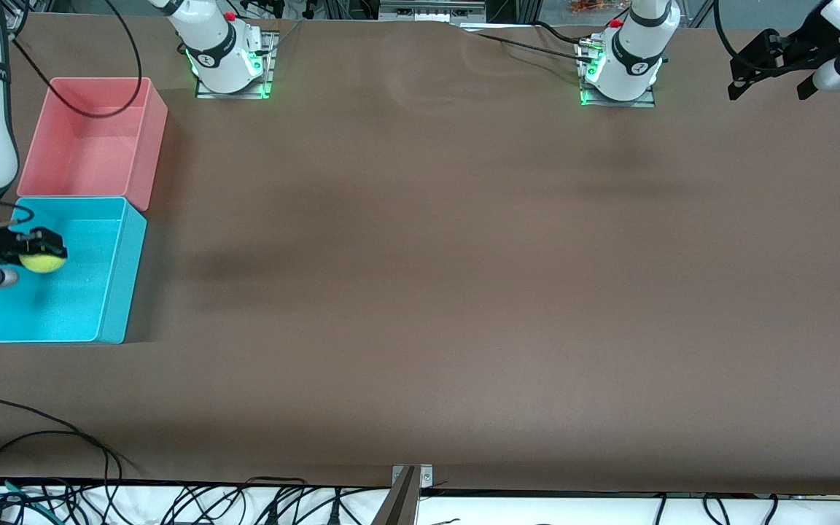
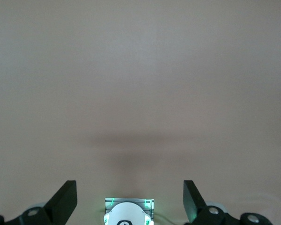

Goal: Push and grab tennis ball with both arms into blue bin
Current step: 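Carry the tennis ball with the right gripper over the cyan bin, then open the right gripper to drop the ball into the cyan bin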

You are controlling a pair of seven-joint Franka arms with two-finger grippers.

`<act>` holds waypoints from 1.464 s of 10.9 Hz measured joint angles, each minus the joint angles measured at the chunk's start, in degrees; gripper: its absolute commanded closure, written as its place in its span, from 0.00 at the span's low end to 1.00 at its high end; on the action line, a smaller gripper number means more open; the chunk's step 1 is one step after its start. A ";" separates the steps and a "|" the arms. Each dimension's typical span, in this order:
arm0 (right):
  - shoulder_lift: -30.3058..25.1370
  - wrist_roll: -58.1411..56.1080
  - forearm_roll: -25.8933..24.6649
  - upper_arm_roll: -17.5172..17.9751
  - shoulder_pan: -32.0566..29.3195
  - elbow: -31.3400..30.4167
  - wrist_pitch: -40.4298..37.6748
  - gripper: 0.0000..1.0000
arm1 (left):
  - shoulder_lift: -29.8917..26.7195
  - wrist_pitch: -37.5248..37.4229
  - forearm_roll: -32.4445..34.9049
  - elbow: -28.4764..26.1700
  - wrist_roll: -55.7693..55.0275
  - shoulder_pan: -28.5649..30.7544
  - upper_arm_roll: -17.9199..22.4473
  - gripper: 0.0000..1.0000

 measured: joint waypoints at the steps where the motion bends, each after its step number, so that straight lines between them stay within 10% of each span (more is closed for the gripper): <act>1: -2.27 -2.55 0.00 -2.29 -0.08 -6.43 4.33 0.82 | 0.18 0.00 0.00 0.00 0.00 -0.10 -0.07 0.00; 6: -3.28 -5.70 2.68 -7.22 -0.32 -21.77 14.64 0.82 | 0.31 0.00 0.00 0.01 0.00 -0.19 -0.15 0.00; 15: 5.53 -10.17 11.22 -7.27 -1.89 -22.82 18.61 0.78 | 0.46 0.00 0.00 0.06 -0.03 -0.03 0.05 0.00; 16: 5.79 -10.27 11.45 -7.26 -2.05 -22.77 18.72 0.49 | 0.66 0.00 0.00 0.07 -0.03 -0.01 0.07 0.00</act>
